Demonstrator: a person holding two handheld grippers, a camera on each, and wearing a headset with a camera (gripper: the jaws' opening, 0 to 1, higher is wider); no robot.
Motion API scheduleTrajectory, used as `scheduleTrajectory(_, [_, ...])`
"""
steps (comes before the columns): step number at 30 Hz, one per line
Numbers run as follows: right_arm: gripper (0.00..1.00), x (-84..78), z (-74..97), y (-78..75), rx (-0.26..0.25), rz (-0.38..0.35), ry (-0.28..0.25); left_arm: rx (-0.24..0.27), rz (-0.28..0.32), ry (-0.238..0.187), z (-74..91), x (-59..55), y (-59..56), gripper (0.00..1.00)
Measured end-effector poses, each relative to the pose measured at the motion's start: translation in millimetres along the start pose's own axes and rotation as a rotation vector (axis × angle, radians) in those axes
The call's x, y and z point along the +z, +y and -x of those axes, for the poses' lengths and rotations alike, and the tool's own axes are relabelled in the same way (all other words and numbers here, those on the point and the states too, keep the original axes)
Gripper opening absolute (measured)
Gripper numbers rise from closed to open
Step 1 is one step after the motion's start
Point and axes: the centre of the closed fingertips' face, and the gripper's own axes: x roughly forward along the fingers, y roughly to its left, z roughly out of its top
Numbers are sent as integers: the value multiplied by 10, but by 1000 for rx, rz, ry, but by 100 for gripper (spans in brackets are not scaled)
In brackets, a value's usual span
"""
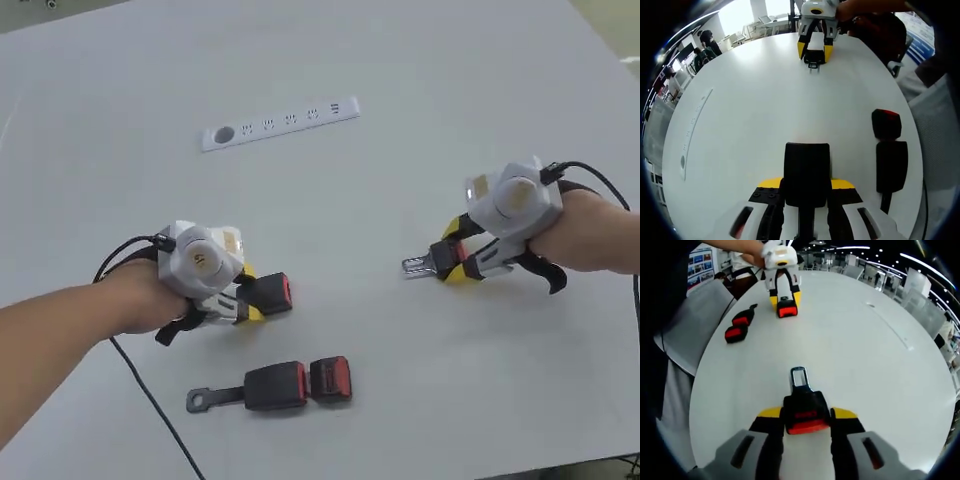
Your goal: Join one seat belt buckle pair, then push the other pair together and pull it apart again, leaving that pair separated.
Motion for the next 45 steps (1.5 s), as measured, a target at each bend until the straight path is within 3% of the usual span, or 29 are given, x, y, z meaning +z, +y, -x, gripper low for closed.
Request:
scheduleTrajectory(18, [38,-17,5,11,38,-1,19,-14,8,30,-27,-22,-29,33])
scheduleTrajectory(30, [35,-6,-10,13,26,11,38,-18,-4,38,-28,-3,-36,33])
scheduleTrajectory(34, [35,112,-86,61,17,26,29,-14,-9,42,-25,-10,-32,33])
scheduleTrajectory(39, [35,334,-193,66,-11,12,-23,-12,-5,48,-29,-20,-11,33])
scheduleTrajectory(45, [35,597,-398,202,-12,41,-56,-8,-3,52,-34,-21,1,33])
